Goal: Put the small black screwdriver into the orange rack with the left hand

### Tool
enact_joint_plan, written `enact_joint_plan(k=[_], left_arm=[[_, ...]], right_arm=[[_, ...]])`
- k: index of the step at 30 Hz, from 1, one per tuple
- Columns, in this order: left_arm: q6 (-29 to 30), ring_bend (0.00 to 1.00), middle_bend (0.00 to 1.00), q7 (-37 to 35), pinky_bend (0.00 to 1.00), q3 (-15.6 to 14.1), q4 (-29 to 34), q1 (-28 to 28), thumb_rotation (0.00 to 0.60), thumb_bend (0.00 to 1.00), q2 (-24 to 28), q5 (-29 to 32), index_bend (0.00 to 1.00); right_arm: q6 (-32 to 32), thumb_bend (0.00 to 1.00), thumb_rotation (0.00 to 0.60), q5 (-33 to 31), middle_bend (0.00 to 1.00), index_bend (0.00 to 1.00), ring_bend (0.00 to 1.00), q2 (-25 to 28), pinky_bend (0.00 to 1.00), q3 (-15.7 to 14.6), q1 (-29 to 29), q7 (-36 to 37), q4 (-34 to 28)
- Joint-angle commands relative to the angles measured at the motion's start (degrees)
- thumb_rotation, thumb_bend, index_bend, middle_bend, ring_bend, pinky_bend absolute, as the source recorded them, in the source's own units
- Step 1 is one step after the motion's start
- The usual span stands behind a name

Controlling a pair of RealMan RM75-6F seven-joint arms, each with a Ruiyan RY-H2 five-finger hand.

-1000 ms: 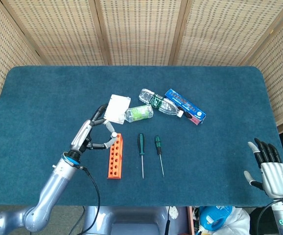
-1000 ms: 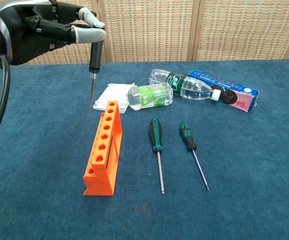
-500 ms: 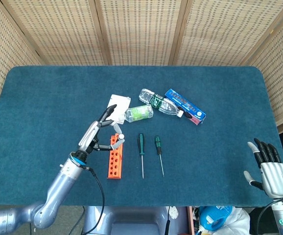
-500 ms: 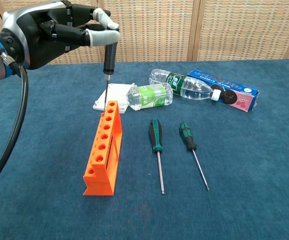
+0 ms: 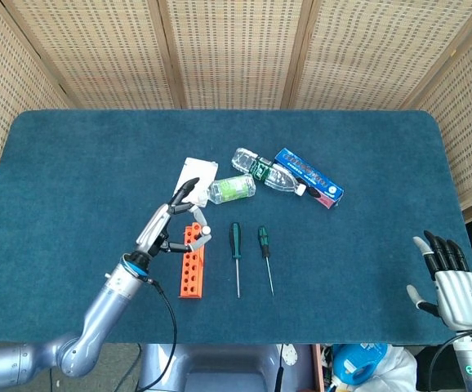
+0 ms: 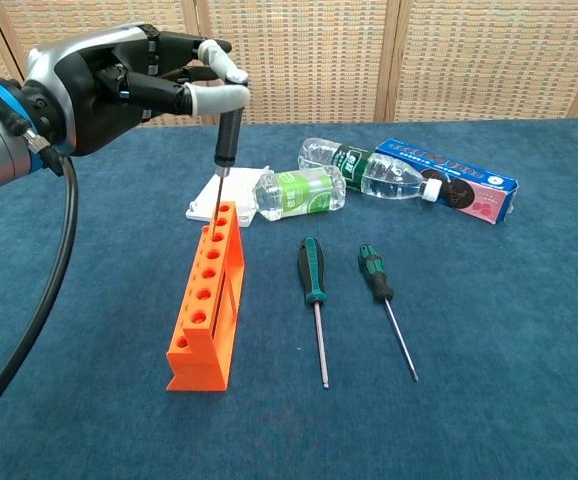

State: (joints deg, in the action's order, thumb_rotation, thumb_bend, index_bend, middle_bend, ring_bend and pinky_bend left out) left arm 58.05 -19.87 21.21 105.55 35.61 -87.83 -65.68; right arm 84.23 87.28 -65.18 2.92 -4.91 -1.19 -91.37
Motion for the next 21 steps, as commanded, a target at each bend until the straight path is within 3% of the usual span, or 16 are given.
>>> enact_joint_plan(k=[1, 21], left_arm=[[-0.1, 0.00, 0.03, -0.6, 0.00, -0.1, -0.8, 0.3, 0.600, 0.41, -0.4, -0.3, 0.69], [-0.9, 0.00, 0.03, -3.6, 0.00, -2.5, -4.8, 0.5, 0.600, 0.41, -1.6, -1.2, 0.69]], right_arm=[[-0.1, 0.28, 0.600, 0.0, 0.00, 0.06, 0.00, 0.0, 0.00, 0.0, 0.0, 0.0, 0.1], [-0.1, 0.28, 0.600, -0.1, 0.00, 0.06, 0.00, 0.0, 0.00, 0.0, -0.1, 0.3, 0.2]])
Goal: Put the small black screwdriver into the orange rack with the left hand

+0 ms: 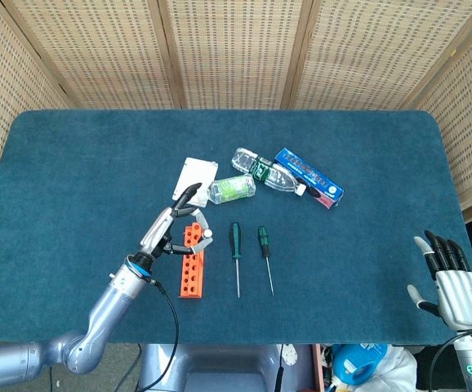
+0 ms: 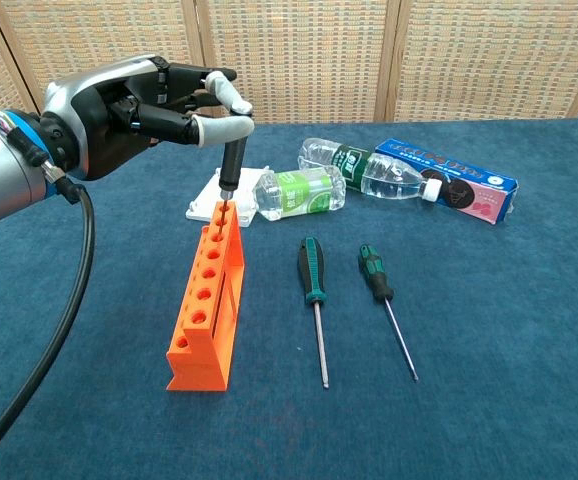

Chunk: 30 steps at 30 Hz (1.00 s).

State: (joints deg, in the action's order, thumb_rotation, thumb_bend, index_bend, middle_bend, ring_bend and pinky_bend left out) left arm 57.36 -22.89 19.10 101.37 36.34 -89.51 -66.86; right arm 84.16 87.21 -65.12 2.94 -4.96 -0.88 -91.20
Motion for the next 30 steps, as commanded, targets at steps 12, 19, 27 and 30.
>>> enact_joint_plan(k=[12, 19, 27, 30], left_arm=[[-1.6, 0.00, 0.03, -4.2, 0.00, -2.3, -4.2, -0.7, 0.600, 0.41, 0.3, -2.3, 0.70], [-1.6, 0.00, 0.04, -5.7, 0.00, -3.1, -5.7, -0.8, 0.600, 0.41, -0.3, -3.5, 0.70], [-1.5, 0.00, 0.04, -5.4, 0.00, -3.5, -6.8, -0.8, 0.600, 0.41, -0.5, -3.7, 0.71], [-1.6, 0.00, 0.04, -5.4, 0.00, -3.4, -7.2, -0.7, 0.600, 0.41, -0.5, -3.5, 0.71]], right_arm=[[-0.1, 0.28, 0.600, 0.0, 0.00, 0.06, 0.00, -0.1, 0.00, 0.0, -0.1, -0.3, -0.1], [-0.2, 0.28, 0.600, -0.1, 0.00, 0.06, 0.00, -0.1, 0.00, 0.0, -0.1, -0.2, -0.1], [-0.1, 0.28, 0.600, -0.1, 0.00, 0.06, 0.00, 0.0, 0.00, 0.0, 0.0, 0.0, 0.0], [-0.1, 0.28, 0.600, -0.1, 0.00, 0.06, 0.00, 0.0, 0.00, 0.0, 0.0, 0.0, 0.0]])
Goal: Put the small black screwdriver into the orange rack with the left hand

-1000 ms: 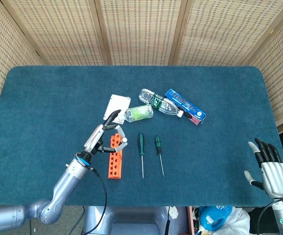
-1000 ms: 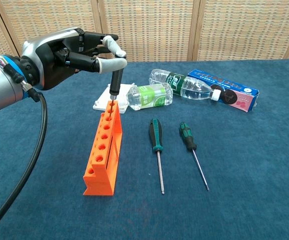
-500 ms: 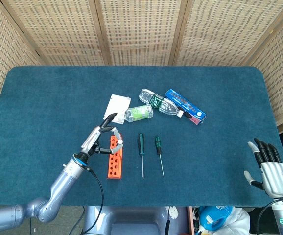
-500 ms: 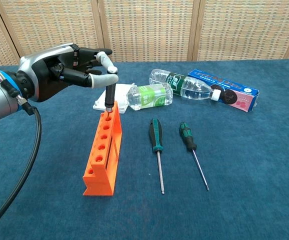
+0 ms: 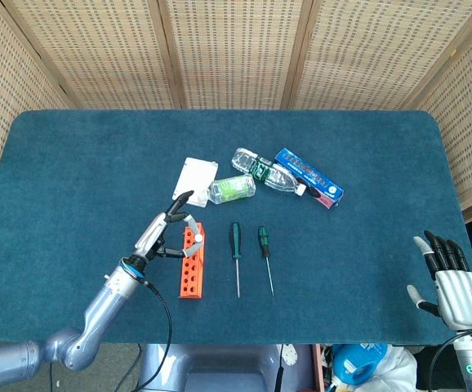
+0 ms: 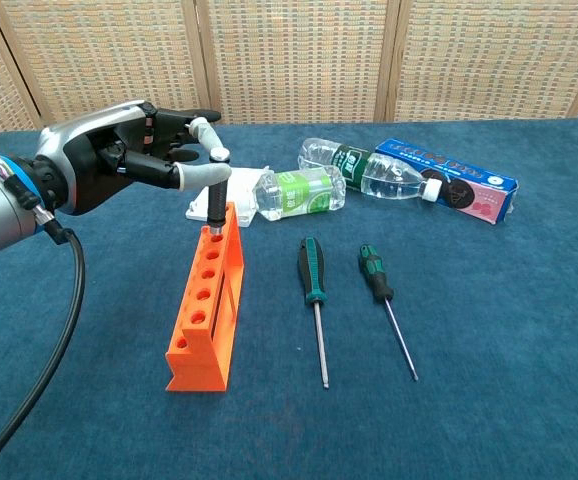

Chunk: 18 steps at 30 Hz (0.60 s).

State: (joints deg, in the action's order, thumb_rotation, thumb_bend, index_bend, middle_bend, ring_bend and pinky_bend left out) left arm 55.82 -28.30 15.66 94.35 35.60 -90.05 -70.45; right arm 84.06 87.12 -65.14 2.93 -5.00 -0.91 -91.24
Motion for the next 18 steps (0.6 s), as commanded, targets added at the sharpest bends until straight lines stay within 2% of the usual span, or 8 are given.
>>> enact_joint_plan(k=[1, 18], left_arm=[[-0.1, 0.00, 0.04, 0.0, 0.00, 0.1, -0.3, 0.1, 0.600, 0.41, 0.0, 0.2, 0.71], [-0.9, 0.00, 0.04, -0.5, 0.00, -0.3, -1.9, 0.5, 0.600, 0.41, -1.0, 0.4, 0.71]], right_arm=[[0.0, 0.28, 0.600, 0.0, 0.00, 0.06, 0.00, 0.0, 0.00, 0.0, 0.0, 0.0, 0.0], [0.1, 0.28, 0.600, 0.0, 0.00, 0.06, 0.00, 0.1, 0.00, 0.0, 0.0, 0.4, 0.0]])
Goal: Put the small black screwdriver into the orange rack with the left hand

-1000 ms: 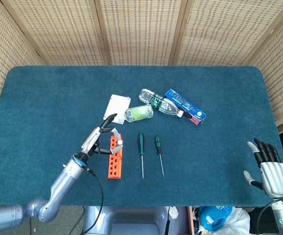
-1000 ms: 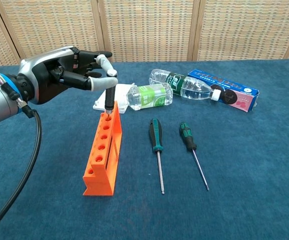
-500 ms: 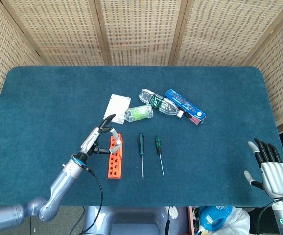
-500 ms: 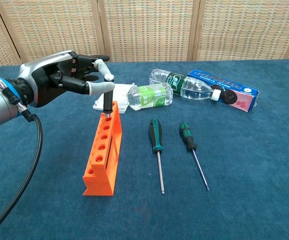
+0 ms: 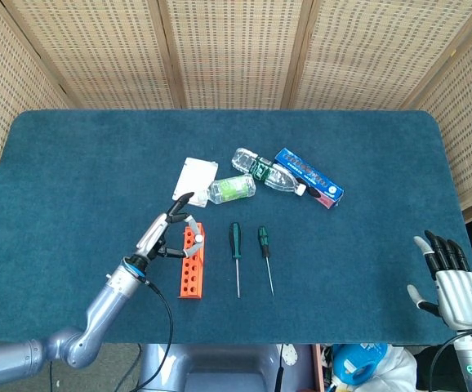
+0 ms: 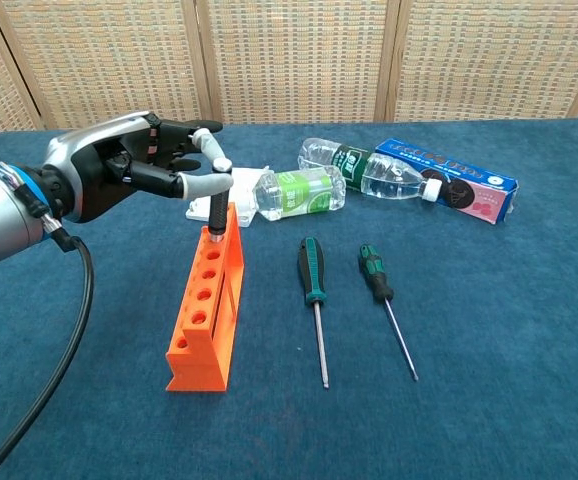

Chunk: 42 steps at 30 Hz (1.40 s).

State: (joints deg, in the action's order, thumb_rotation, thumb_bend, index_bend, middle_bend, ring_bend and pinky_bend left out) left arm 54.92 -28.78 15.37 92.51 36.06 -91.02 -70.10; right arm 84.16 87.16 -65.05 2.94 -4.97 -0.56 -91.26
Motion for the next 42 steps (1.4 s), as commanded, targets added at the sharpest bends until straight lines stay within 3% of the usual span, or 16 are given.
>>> enact_joint_plan(k=[1, 42], left_arm=[[-0.1, 0.00, 0.04, 0.0, 0.00, 0.0, -0.1, 0.0, 0.600, 0.41, 0.0, 0.0, 0.71], [-0.8, 0.00, 0.04, -1.0, 0.00, -0.4, -1.1, -0.5, 0.600, 0.41, -1.1, 0.9, 0.69]], right_arm=[[0.0, 0.28, 0.600, 0.0, 0.00, 0.06, 0.00, 0.0, 0.00, 0.0, 0.0, 0.0, 0.0], [0.1, 0.28, 0.600, 0.1, 0.00, 0.06, 0.00, -0.1, 0.00, 0.0, 0.0, 0.0, 0.0]])
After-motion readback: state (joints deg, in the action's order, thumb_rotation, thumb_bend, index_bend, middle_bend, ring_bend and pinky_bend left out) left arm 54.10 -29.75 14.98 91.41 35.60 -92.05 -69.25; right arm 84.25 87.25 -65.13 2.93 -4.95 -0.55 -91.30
